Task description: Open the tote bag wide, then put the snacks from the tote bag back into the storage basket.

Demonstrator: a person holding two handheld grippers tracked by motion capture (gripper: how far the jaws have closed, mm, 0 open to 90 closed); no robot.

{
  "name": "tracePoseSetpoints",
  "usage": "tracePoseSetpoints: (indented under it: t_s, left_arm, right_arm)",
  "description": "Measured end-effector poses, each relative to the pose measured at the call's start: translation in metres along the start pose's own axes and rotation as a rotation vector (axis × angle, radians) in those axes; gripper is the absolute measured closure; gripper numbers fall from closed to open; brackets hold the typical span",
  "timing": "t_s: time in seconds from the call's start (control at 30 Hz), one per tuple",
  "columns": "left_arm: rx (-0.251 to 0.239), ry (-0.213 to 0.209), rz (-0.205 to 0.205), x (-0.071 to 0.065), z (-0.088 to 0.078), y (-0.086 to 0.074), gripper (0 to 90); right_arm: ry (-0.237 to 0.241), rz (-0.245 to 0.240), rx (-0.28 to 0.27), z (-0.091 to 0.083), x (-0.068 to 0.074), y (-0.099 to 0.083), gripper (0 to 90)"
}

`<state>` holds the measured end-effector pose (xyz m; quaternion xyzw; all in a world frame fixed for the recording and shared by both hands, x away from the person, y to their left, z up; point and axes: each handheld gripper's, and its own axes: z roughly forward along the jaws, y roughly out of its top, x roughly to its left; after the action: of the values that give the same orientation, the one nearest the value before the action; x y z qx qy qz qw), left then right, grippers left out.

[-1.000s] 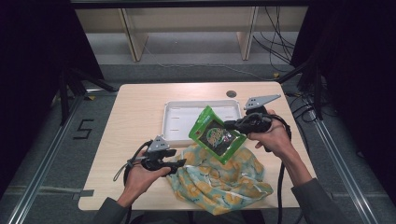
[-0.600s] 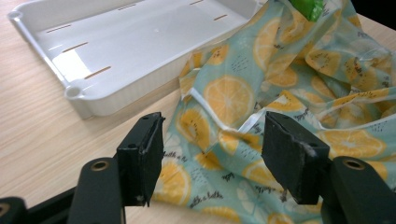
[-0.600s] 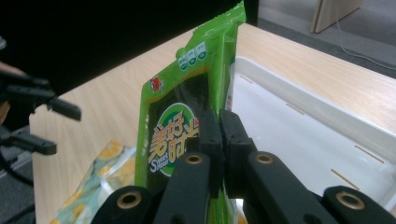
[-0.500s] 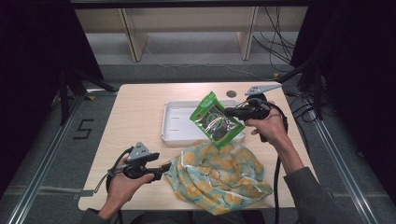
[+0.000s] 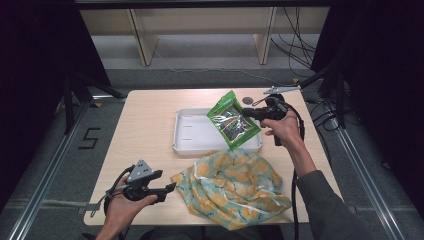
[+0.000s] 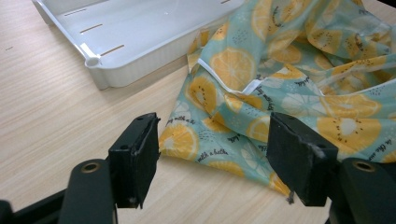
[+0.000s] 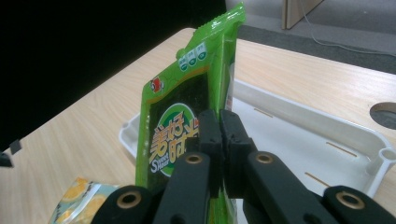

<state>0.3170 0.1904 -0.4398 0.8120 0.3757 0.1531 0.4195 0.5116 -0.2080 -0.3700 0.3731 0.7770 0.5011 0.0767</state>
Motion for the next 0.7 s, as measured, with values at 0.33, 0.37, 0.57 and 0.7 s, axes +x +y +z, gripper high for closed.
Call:
tracePoseSetpoints:
  t_s: [0.33,0.37,0.57,0.7]
  left_arm:
    - [0.007,-0.001,-0.004,-0.001,-0.002,-0.005,32.5]
    - [0.004,0.004,-0.006,-0.001,-0.002,-0.005,32.2]
    - [-0.022,0.008,-0.019,-0.005,-0.001,-0.008,32.0]
    - [0.009,0.007,0.005,-0.003,-0.003,-0.009,31.7]
  right_arm:
    - [-0.011,0.032,0.007,0.014,-0.010,-0.001,89.7]
    - [-0.013,0.039,0.009,0.015,-0.010,-0.001,89.7]
    - [-0.038,0.072,-0.008,0.017,-0.013,-0.001,89.7]
    - [-0.046,0.093,-0.015,0.022,-0.019,-0.002,89.7]
